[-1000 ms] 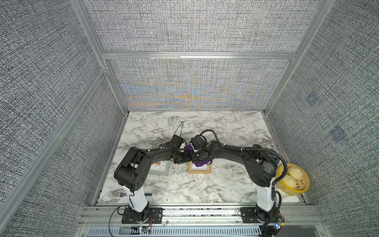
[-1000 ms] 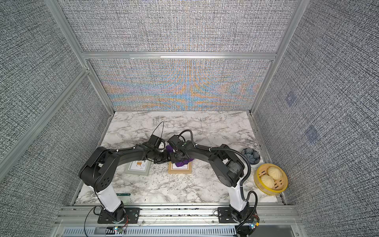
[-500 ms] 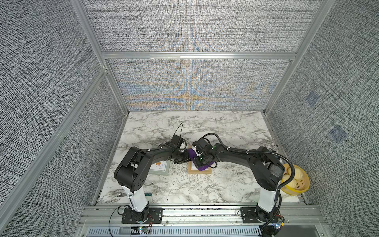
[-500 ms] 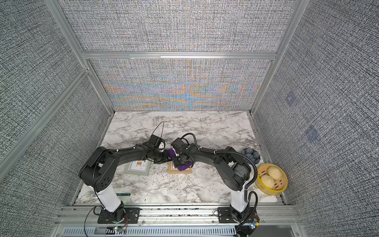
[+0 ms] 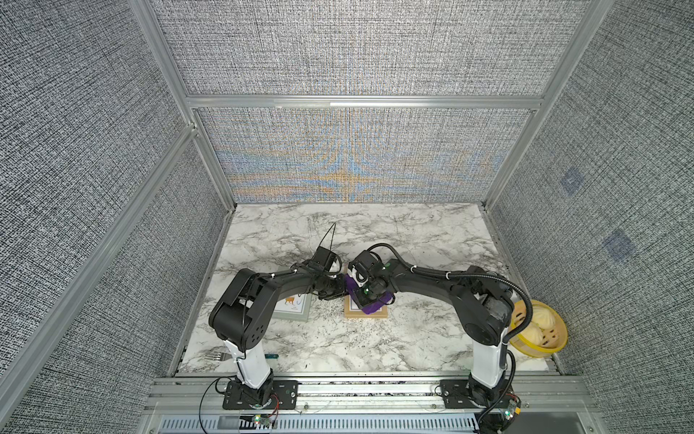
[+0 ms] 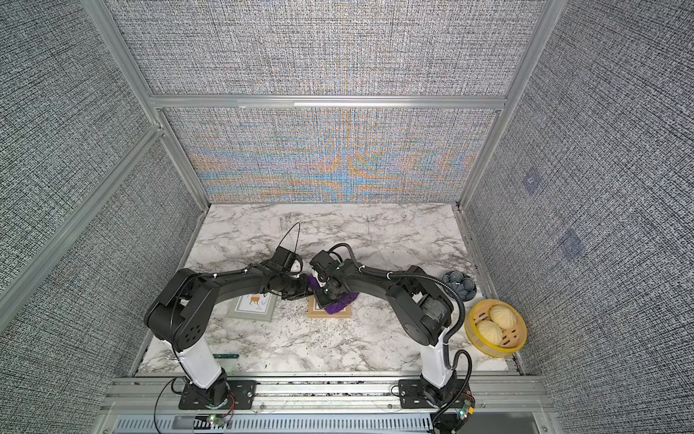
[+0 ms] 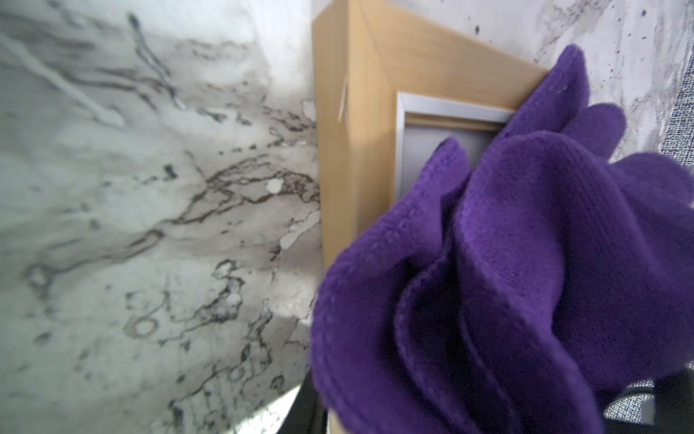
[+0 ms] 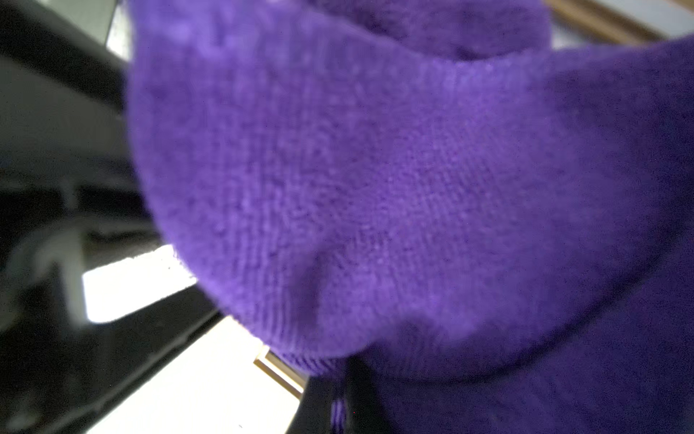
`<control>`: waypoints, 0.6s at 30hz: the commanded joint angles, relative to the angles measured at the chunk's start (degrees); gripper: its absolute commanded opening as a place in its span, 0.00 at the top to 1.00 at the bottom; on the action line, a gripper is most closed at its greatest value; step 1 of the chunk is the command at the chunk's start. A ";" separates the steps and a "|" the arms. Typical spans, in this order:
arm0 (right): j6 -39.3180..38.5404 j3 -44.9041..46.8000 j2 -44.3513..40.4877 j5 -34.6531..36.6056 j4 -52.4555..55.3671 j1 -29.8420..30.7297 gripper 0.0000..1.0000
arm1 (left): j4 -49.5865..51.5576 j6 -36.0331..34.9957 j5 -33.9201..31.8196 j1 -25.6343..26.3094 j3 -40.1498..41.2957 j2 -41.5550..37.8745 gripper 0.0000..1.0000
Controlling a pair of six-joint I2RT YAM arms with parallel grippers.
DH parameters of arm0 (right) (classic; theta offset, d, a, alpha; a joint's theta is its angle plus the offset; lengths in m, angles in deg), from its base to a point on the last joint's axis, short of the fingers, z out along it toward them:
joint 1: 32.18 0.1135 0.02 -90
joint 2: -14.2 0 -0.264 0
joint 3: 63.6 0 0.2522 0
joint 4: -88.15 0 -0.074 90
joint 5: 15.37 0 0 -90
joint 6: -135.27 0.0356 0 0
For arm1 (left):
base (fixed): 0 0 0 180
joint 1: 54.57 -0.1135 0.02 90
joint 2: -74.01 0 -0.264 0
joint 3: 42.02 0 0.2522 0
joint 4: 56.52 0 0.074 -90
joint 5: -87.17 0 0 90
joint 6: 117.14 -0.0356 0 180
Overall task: Wipe the picture frame with a cloth
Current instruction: Wipe the dirt from the picture frame.
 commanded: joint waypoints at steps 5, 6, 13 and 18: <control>6.88 0.69 0.24 9.03 -4.54 -1.81 1.00 | 15.27 -1.83 -6.63 0.18 1.47 2.45 0.91; 7.02 0.61 0.34 9.03 -5.00 -2.15 1.00 | 15.33 -2.00 -6.54 0.17 1.45 2.40 0.91; 6.79 -2.04 2.77 8.91 -5.40 -3.71 1.00 | 15.37 -2.45 -6.54 0.20 1.78 2.45 0.91; 4.70 -1.76 1.93 5.10 -4.12 -3.73 1.00 | 15.38 -2.10 -7.03 0.14 1.75 2.36 0.91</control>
